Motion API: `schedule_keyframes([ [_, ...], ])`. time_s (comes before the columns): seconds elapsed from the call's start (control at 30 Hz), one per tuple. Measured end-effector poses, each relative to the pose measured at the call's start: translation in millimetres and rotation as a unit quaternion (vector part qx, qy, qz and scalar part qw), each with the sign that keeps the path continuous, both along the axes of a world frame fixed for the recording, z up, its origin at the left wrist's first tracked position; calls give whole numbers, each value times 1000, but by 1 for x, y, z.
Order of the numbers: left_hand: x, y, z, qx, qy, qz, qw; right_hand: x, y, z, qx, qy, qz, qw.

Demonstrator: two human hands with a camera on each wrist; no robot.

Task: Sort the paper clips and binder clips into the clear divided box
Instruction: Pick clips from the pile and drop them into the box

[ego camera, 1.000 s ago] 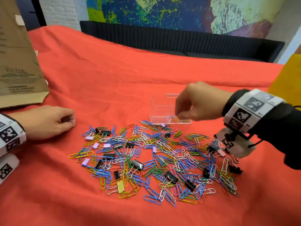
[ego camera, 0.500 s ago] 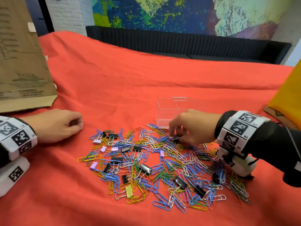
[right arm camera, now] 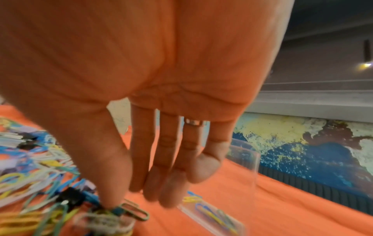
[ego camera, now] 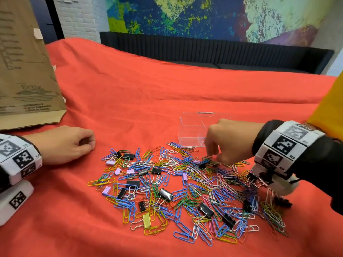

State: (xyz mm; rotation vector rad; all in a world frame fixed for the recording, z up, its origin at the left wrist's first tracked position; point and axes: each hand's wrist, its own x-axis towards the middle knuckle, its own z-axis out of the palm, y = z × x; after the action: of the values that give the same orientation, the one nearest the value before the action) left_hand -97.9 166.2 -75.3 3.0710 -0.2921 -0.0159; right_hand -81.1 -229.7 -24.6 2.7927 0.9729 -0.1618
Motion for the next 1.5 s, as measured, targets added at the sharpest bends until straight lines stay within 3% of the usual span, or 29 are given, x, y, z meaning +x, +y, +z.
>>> schedule_keyframes([
  [0.2, -1, 2, -1, -1, -3, 4, 1000, -9, 16, -9, 65, 77, 33, 994],
  [0.67, 1, 2, -2, 0, -8, -7, 1000, -3, 4, 0, 106, 37, 16, 994],
  [0.93, 0, 0, -1, 7, -6, 3, 1000, -9, 6, -7, 35, 66, 22, 997],
  [1.17, 0, 0, -2, 11, -9, 4, 1000, -15, 9, -9, 50, 80, 44, 995],
  [1.5, 1, 2, -4, -1, -9, -2, 1000, -10, 2, -9, 43, 97, 8, 994],
])
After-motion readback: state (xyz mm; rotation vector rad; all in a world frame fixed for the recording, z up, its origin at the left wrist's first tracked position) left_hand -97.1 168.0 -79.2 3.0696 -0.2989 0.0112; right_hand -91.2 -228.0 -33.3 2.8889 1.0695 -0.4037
